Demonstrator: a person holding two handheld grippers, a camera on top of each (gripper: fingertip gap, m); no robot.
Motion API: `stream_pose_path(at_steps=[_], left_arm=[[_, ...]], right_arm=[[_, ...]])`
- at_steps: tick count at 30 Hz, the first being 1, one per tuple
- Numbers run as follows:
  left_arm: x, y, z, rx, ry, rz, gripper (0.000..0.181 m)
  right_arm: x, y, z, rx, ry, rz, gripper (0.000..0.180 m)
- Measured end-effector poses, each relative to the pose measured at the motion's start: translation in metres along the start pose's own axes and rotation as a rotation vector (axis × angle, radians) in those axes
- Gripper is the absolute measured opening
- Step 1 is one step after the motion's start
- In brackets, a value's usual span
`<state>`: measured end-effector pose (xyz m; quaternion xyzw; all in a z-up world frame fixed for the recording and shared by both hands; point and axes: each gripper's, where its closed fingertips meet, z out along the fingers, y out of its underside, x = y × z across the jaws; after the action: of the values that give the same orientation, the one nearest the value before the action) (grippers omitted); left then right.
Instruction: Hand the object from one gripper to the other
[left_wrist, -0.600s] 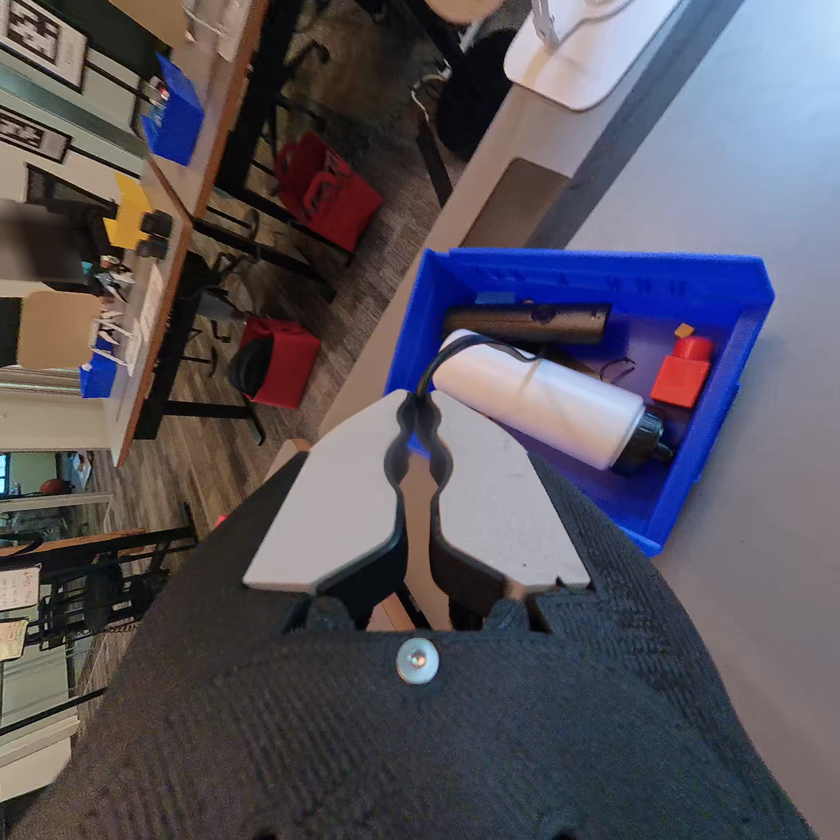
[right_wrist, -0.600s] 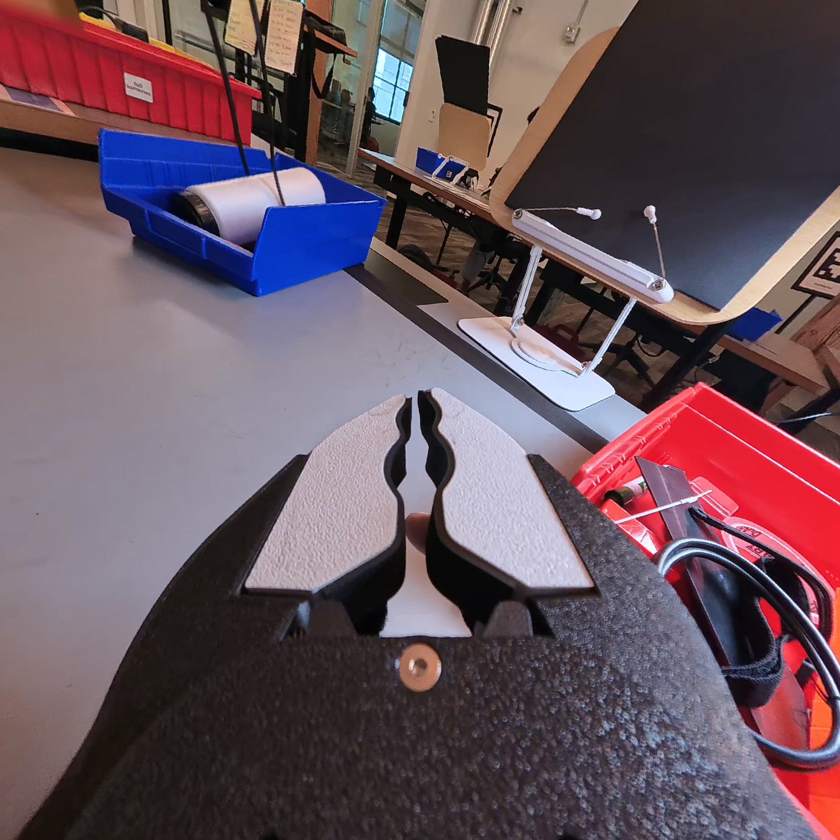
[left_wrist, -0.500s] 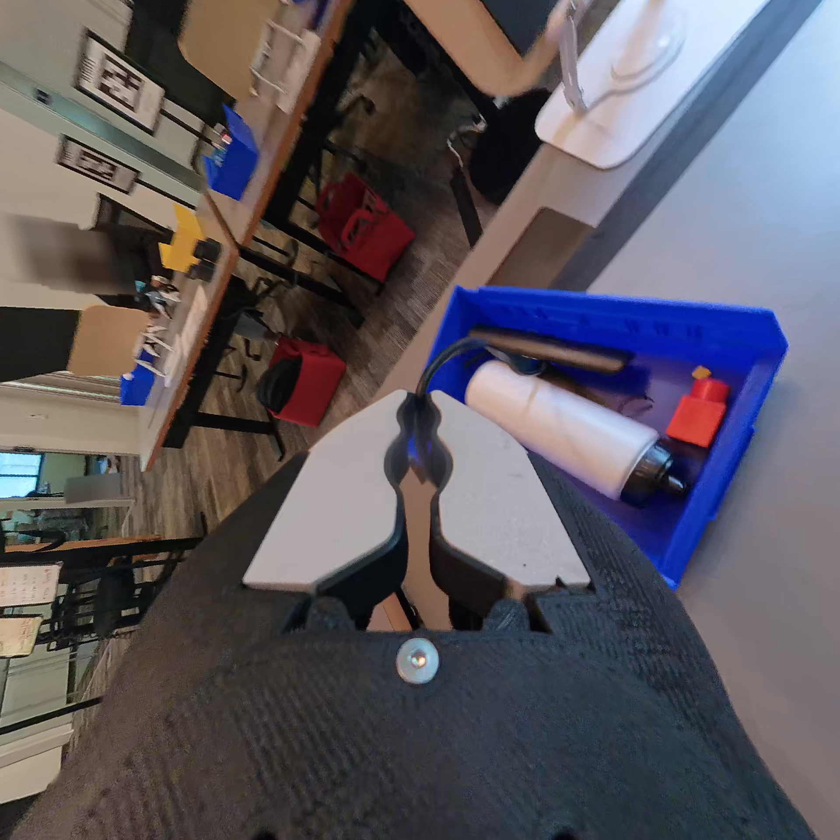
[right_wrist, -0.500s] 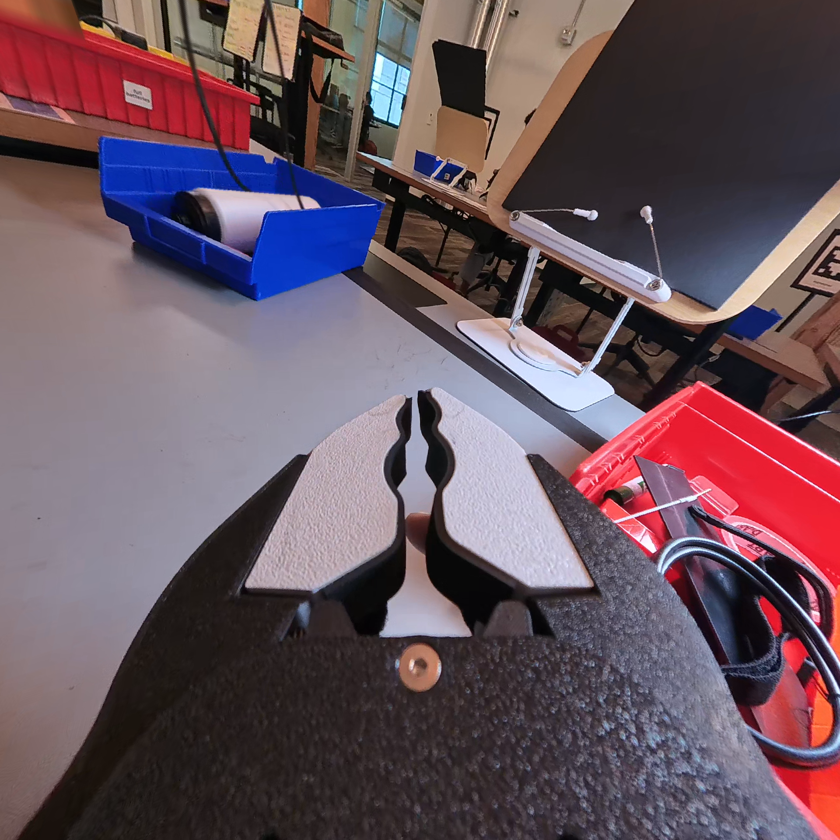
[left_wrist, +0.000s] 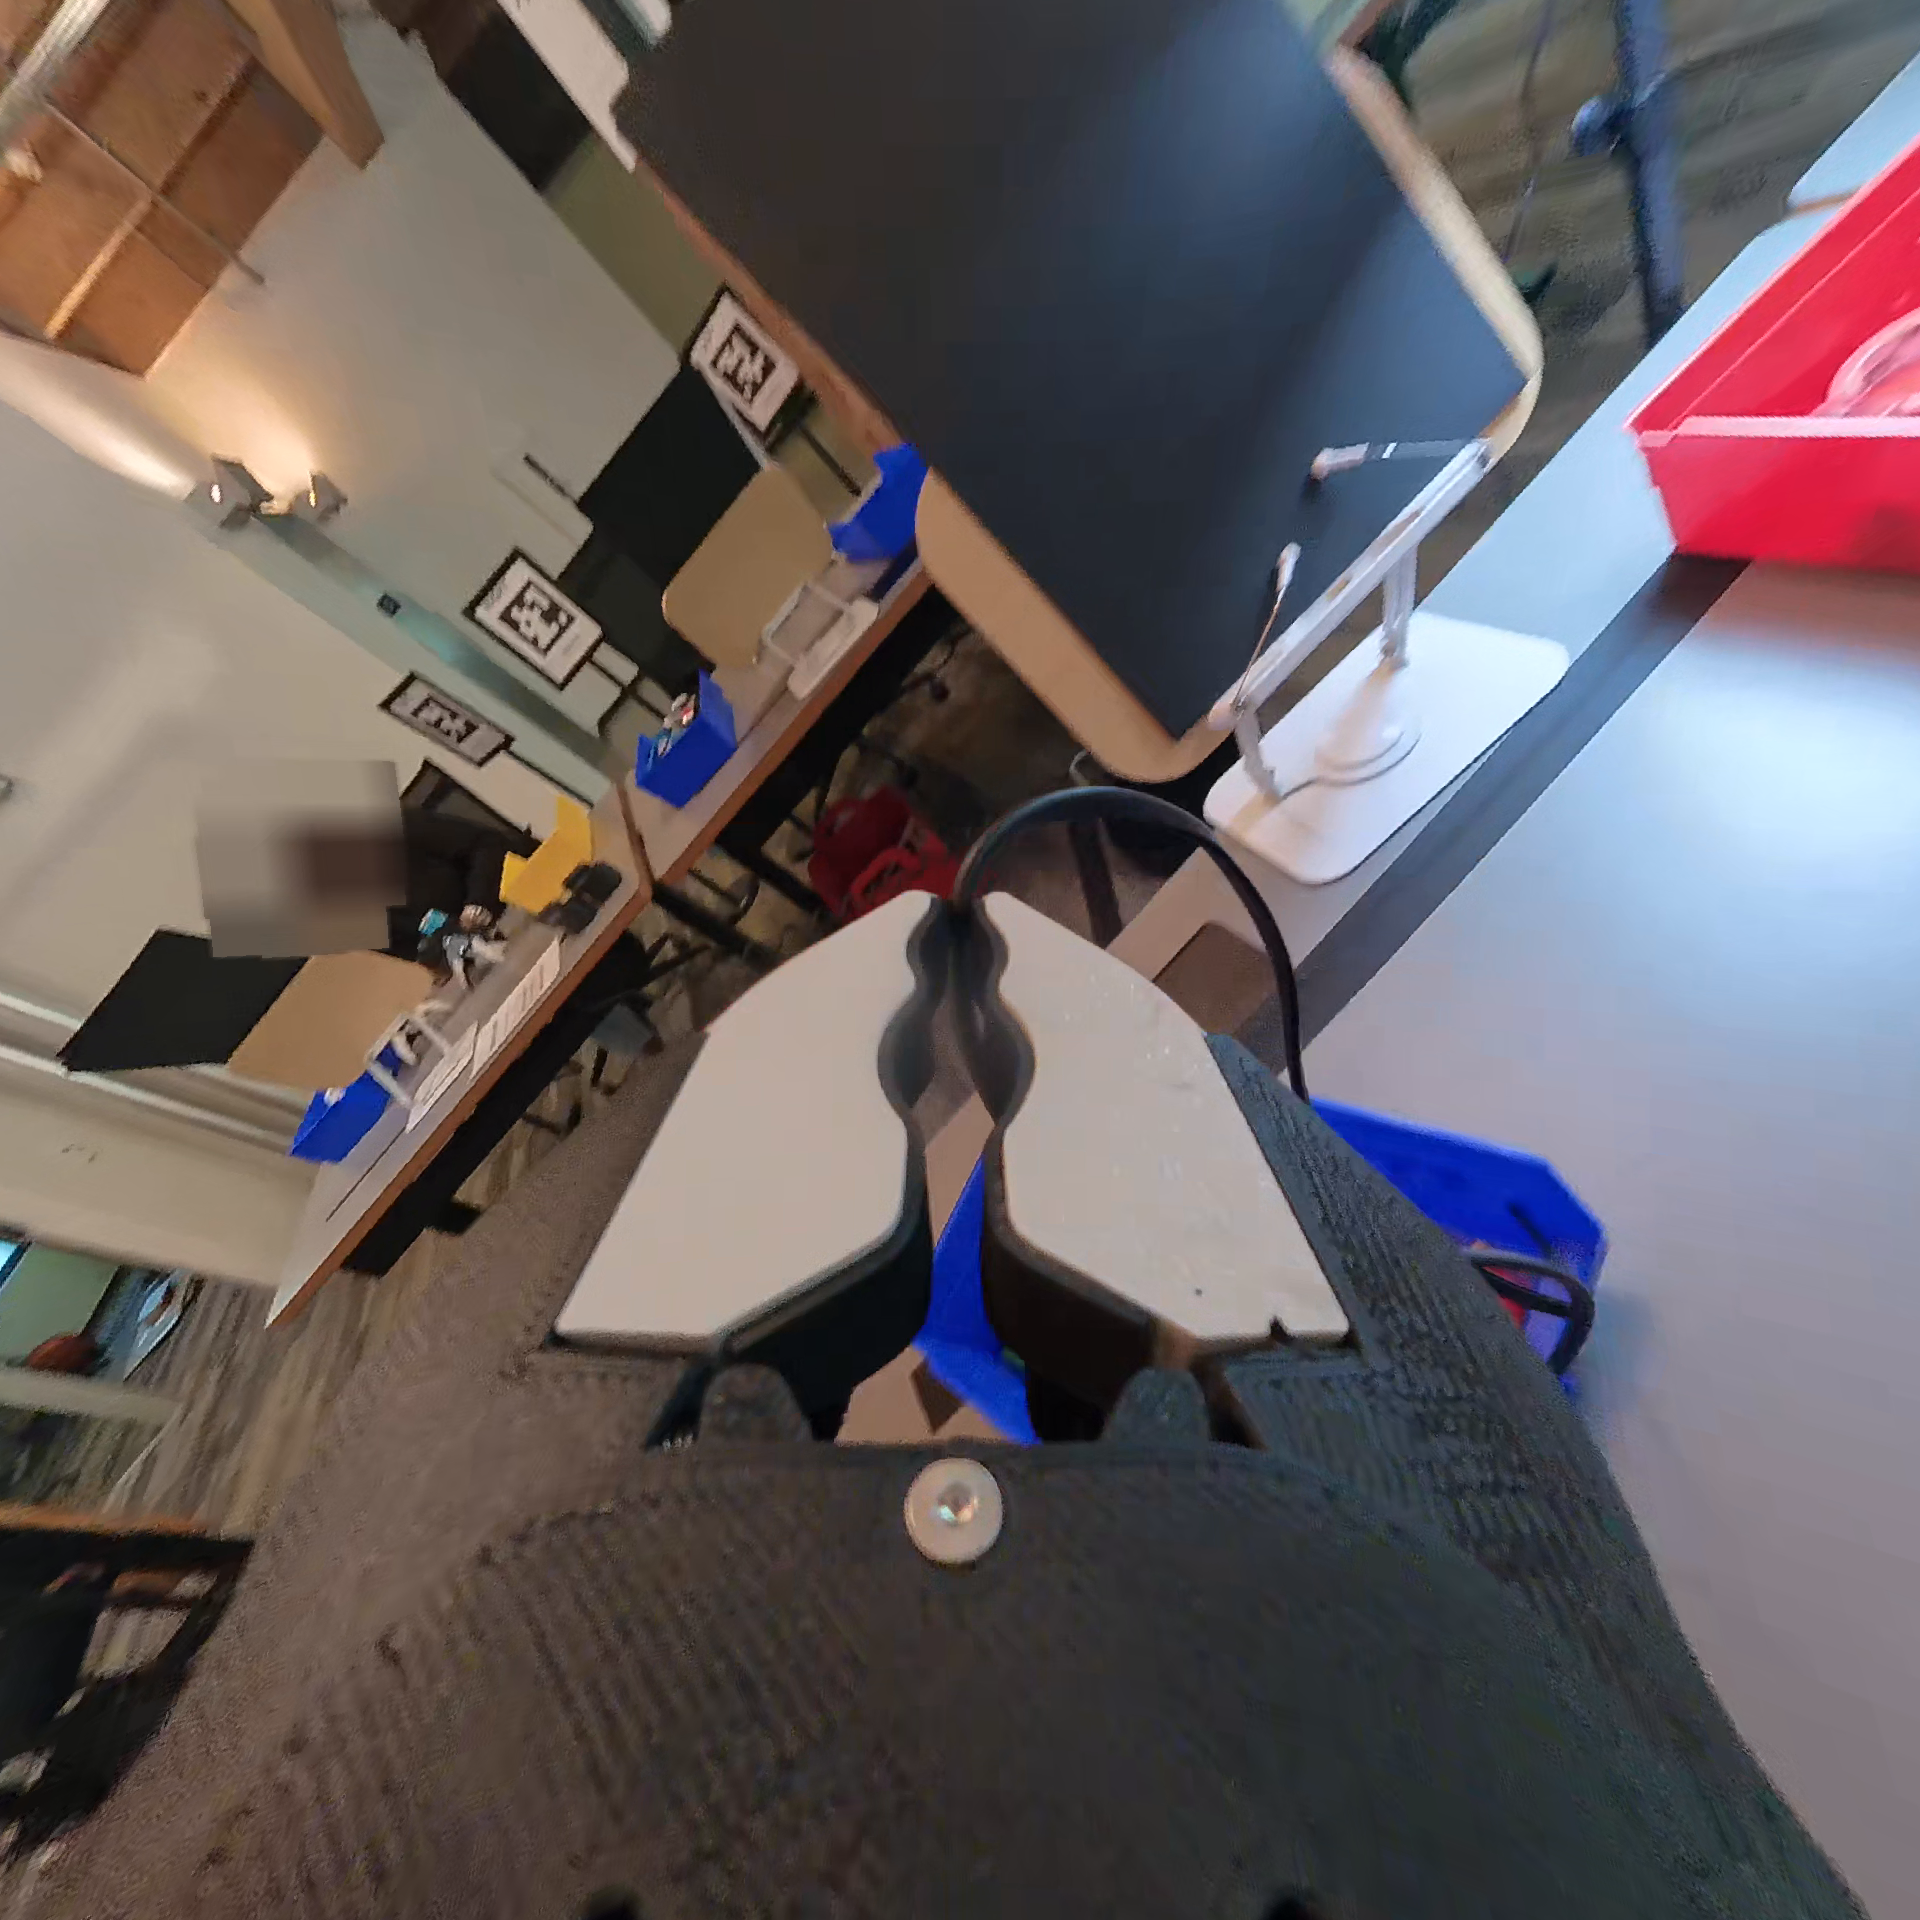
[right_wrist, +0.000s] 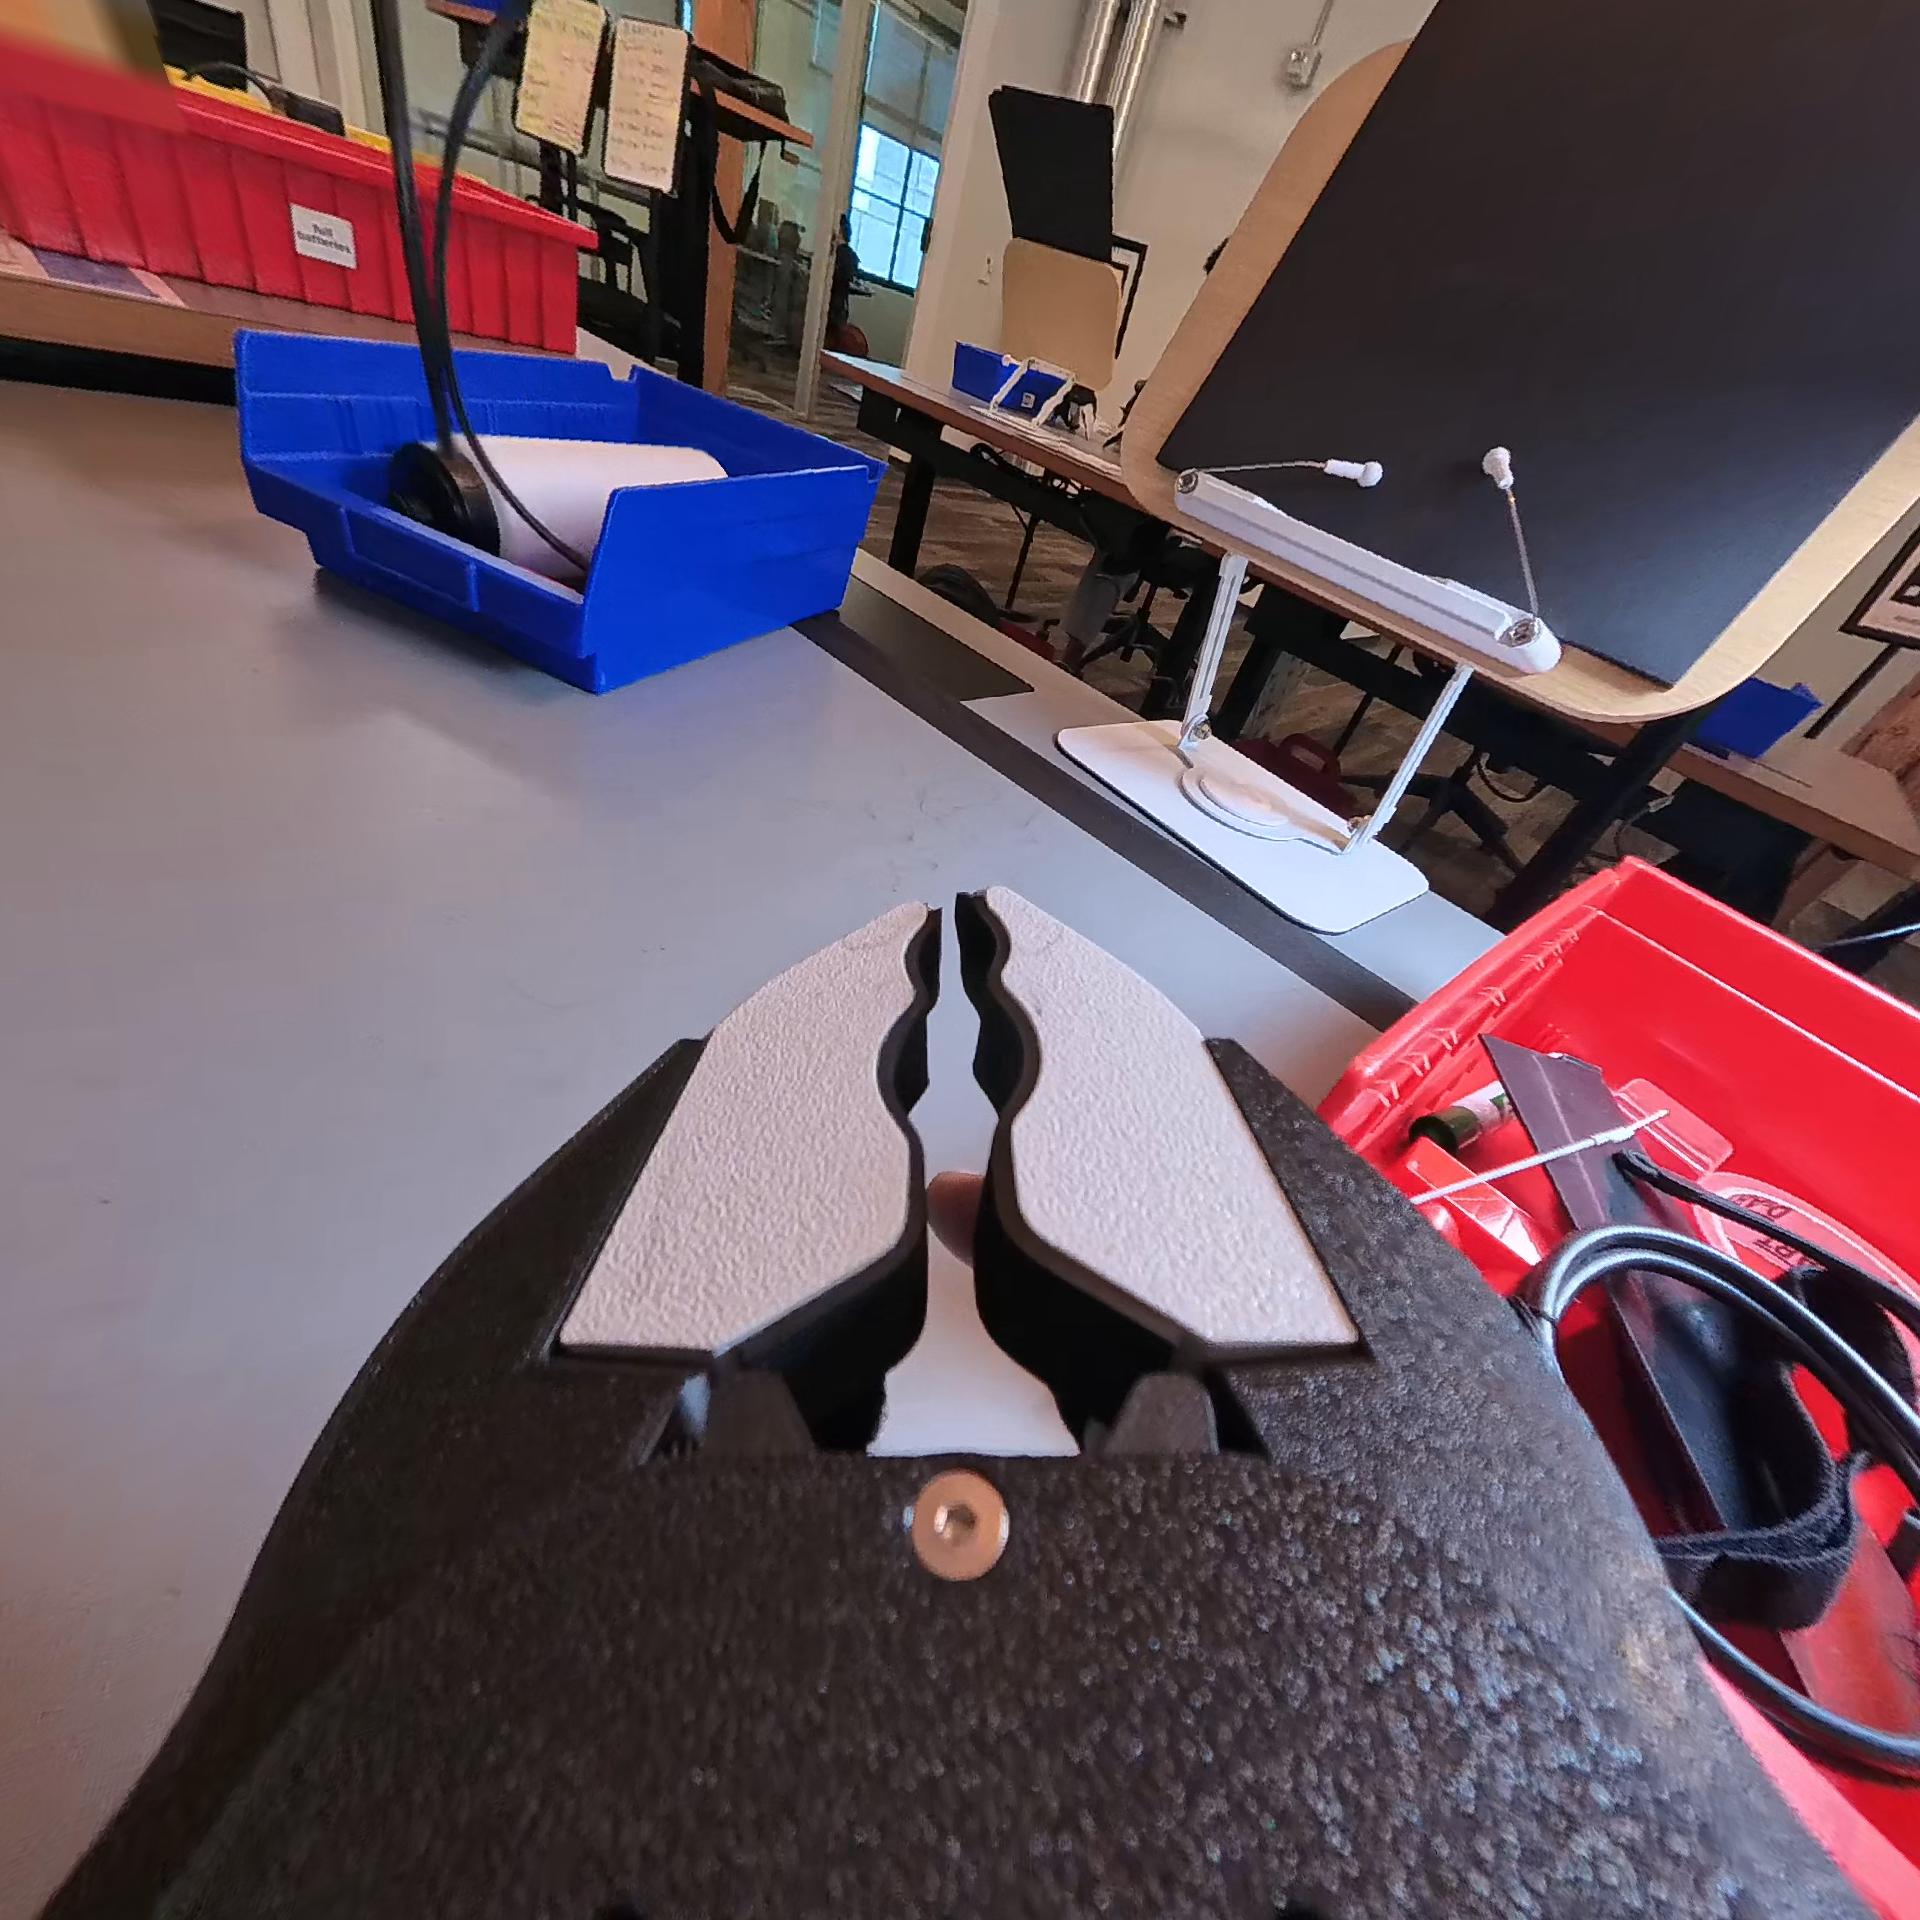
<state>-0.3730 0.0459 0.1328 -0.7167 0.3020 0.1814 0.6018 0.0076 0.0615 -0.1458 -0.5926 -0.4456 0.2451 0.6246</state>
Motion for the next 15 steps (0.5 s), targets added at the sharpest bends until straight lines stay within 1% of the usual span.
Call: stream_pose_path(at_steps=[4, 7, 11, 15], left_arm=[[0.021, -0.028, 0.001, 0.133, 0.011, -0.04, 0.004], [0.037, -0.052, -0.001, 0.259, 0.05, -0.102, 0.004], [0.069, -0.086, -0.005, 0.417, 0.143, -0.164, 0.004], [0.111, -0.111, -0.005, 0.551, 0.257, -0.239, 0.004]], right_arm=[[0.0, -0.011, 0.003, 0.02, 0.002, -0.005, 0.005], [0.0, -0.033, 0.008, 0.061, -0.007, -0.017, 0.007], [-0.003, -0.075, 0.018, 0.101, -0.03, -0.064, 0.016], [-0.009, -0.13, 0.027, 0.204, -0.068, -0.048, 0.026]])
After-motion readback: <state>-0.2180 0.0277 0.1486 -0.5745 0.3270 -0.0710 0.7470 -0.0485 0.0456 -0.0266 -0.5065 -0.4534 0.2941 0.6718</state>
